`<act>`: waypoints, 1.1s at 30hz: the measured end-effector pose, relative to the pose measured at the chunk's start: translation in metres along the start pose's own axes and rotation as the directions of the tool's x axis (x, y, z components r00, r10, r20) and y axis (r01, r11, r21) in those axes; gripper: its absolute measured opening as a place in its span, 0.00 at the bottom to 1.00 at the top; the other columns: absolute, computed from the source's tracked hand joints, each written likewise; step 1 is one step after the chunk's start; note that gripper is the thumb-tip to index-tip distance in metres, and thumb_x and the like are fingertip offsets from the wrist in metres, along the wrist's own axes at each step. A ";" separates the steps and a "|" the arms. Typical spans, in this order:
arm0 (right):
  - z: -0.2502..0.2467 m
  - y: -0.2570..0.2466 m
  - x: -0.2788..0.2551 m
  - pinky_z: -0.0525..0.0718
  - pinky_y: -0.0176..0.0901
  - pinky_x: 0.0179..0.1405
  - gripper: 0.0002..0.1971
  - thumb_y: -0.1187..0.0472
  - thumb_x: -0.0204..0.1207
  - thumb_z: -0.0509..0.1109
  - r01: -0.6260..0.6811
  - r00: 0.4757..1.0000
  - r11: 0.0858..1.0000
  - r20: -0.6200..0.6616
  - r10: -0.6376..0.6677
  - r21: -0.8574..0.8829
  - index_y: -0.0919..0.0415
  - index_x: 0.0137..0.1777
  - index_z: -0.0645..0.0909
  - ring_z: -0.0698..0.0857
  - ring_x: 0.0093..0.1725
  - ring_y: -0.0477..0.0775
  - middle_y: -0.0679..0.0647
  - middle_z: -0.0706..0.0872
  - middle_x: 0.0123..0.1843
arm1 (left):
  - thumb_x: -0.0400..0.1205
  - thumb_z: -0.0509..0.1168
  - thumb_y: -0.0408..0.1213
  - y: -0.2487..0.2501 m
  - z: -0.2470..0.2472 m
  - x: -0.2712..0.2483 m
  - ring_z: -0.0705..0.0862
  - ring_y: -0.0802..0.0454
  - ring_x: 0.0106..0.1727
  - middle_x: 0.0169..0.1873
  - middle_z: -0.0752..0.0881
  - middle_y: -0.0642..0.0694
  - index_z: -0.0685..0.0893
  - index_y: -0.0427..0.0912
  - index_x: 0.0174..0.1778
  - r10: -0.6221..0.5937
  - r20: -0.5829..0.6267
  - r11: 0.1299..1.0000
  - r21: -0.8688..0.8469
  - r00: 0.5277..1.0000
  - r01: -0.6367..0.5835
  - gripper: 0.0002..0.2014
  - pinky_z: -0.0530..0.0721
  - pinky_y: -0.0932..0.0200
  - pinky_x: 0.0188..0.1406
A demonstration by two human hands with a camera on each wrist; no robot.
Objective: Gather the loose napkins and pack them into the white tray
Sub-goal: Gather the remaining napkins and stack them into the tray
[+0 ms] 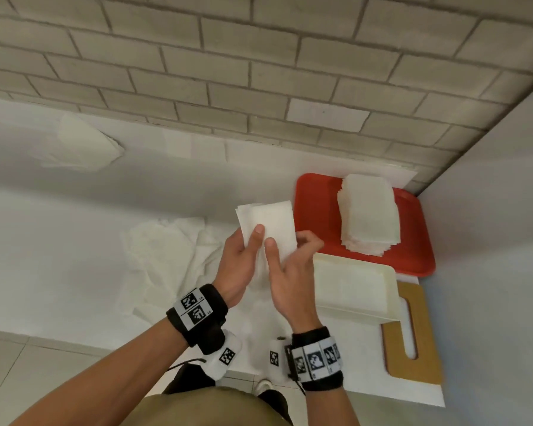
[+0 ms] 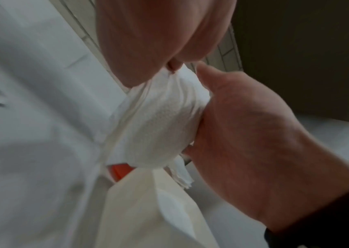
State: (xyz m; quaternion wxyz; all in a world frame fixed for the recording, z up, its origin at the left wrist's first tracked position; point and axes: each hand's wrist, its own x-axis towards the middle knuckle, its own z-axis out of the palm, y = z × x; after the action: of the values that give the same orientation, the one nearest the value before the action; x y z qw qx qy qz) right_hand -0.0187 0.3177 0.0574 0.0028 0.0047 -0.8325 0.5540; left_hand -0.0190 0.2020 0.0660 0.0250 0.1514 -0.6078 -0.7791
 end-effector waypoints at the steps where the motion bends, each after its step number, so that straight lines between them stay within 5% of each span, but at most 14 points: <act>1: -0.024 0.001 0.000 0.92 0.48 0.57 0.28 0.40 0.85 0.76 -0.044 0.998 0.995 0.048 0.040 0.086 0.46 0.71 0.61 0.90 0.58 0.43 0.45 0.85 0.64 | 0.96 0.59 0.44 0.001 0.014 -0.004 0.93 0.40 0.65 0.62 0.94 0.40 0.85 0.39 0.73 0.006 0.006 1.000 -0.024 1.000 -0.006 0.17 0.88 0.33 0.71; 3: -0.075 0.008 0.000 0.93 0.46 0.58 0.30 0.44 0.80 0.83 -0.114 0.978 0.992 0.179 0.102 0.055 0.45 0.74 0.71 0.92 0.57 0.40 0.40 0.90 0.62 | 0.96 0.59 0.45 0.004 0.040 -0.012 0.92 0.38 0.66 0.63 0.93 0.38 0.84 0.36 0.74 0.016 0.004 0.996 -0.089 1.000 -0.016 0.19 0.89 0.33 0.69; 6: -0.140 0.022 -0.005 0.91 0.50 0.61 0.18 0.54 0.80 0.85 -0.201 0.953 0.970 0.257 0.161 0.138 0.48 0.68 0.89 0.94 0.59 0.45 0.43 0.96 0.60 | 0.94 0.63 0.42 0.005 0.068 -0.017 0.91 0.37 0.68 0.66 0.92 0.37 0.82 0.36 0.75 0.063 -0.027 0.982 -0.179 0.998 -0.067 0.18 0.90 0.35 0.67; 10: -0.192 0.057 -0.001 0.94 0.53 0.59 0.12 0.60 0.82 0.84 -0.222 0.973 0.944 -0.012 0.232 0.244 0.53 0.64 0.91 0.96 0.57 0.50 0.48 0.98 0.55 | 0.84 0.79 0.40 -0.018 0.082 -0.011 0.92 0.58 0.57 0.56 0.92 0.53 0.83 0.48 0.67 0.221 -0.156 0.959 0.215 0.963 -0.185 0.17 0.91 0.54 0.56; 13: -0.200 0.096 0.008 0.93 0.62 0.52 0.10 0.57 0.80 0.85 -0.255 0.952 0.965 -0.189 0.239 -0.067 0.52 0.55 0.87 0.95 0.44 0.55 0.48 0.95 0.40 | 0.82 0.79 0.38 -0.051 0.084 -0.011 0.91 0.63 0.44 0.46 0.93 0.56 0.76 0.52 0.67 0.227 -0.055 0.864 0.472 0.972 -0.175 0.22 0.84 0.68 0.41; 15: -0.195 0.118 0.011 0.93 0.60 0.47 0.17 0.54 0.77 0.87 -0.250 0.952 0.911 -0.256 0.169 -0.329 0.49 0.54 0.79 0.92 0.41 0.57 0.45 0.90 0.36 | 0.82 0.77 0.39 -0.075 0.084 -0.010 0.87 0.58 0.41 0.41 0.90 0.54 0.73 0.54 0.68 0.210 0.043 0.723 0.666 0.977 -0.185 0.23 0.80 0.61 0.40; 18: -0.186 0.144 0.010 0.91 0.59 0.45 0.29 0.52 0.73 0.89 -0.201 0.965 0.761 -0.258 0.046 -0.617 0.43 0.52 0.66 0.88 0.39 0.61 0.48 0.86 0.34 | 0.79 0.73 0.36 -0.095 0.088 -0.008 0.82 0.44 0.48 0.41 0.86 0.53 0.73 0.52 0.69 0.210 0.186 0.369 0.894 0.960 -0.254 0.24 0.78 0.48 0.44; 20: -0.181 0.151 0.009 0.90 0.60 0.45 0.31 0.54 0.71 0.90 -0.208 0.963 0.696 -0.270 0.021 -0.687 0.45 0.52 0.65 0.86 0.39 0.62 0.50 0.86 0.34 | 0.76 0.72 0.30 -0.097 0.092 -0.004 0.81 0.42 0.50 0.43 0.83 0.54 0.73 0.51 0.70 0.180 0.245 0.269 0.919 0.953 -0.287 0.28 0.74 0.48 0.44; 25: -0.165 0.130 0.007 0.84 0.64 0.52 0.26 0.61 0.69 0.90 -0.141 0.949 0.697 -0.297 -0.109 -0.703 0.55 0.59 0.76 0.85 0.52 0.70 0.60 0.86 0.53 | 0.80 0.75 0.36 -0.082 0.072 -0.001 0.79 0.48 0.52 0.48 0.79 0.54 0.77 0.50 0.69 0.223 0.174 0.459 0.849 0.959 -0.261 0.23 0.82 0.48 0.48; 28: -0.137 0.105 0.004 0.82 0.60 0.48 0.16 0.58 0.76 0.85 0.018 0.929 0.793 -0.283 -0.238 -0.609 0.56 0.56 0.80 0.83 0.50 0.66 0.57 0.85 0.50 | 0.83 0.74 0.42 -0.070 0.017 0.006 0.78 0.49 0.52 0.45 0.80 0.54 0.81 0.49 0.61 0.307 0.027 0.484 0.856 0.951 -0.180 0.12 0.82 0.48 0.49; 31: -0.087 0.081 -0.005 0.80 0.56 0.45 0.09 0.58 0.80 0.80 0.165 0.948 0.853 -0.159 -0.275 -0.495 0.53 0.52 0.81 0.82 0.47 0.57 0.49 0.83 0.46 | 0.84 0.74 0.43 -0.063 -0.064 0.019 0.79 0.39 0.58 0.52 0.83 0.44 0.83 0.43 0.61 0.350 -0.210 0.486 0.874 0.913 0.014 0.13 0.83 0.40 0.56; 33: -0.045 0.066 -0.010 0.82 0.55 0.45 0.08 0.57 0.82 0.78 0.237 0.965 0.880 -0.009 -0.263 -0.412 0.50 0.51 0.80 0.79 0.45 0.51 0.46 0.81 0.43 | 0.83 0.77 0.49 -0.063 -0.118 0.026 0.77 0.29 0.66 0.64 0.79 0.32 0.79 0.36 0.69 0.286 -0.423 0.486 0.837 0.860 0.250 0.26 0.81 0.34 0.60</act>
State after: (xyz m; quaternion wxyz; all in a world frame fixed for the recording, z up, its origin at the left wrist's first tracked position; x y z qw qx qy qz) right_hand -0.0093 0.3847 0.0140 0.1021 0.0935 -0.9214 0.3632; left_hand -0.0031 0.1020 -0.0251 0.1133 0.3364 -0.8885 -0.2909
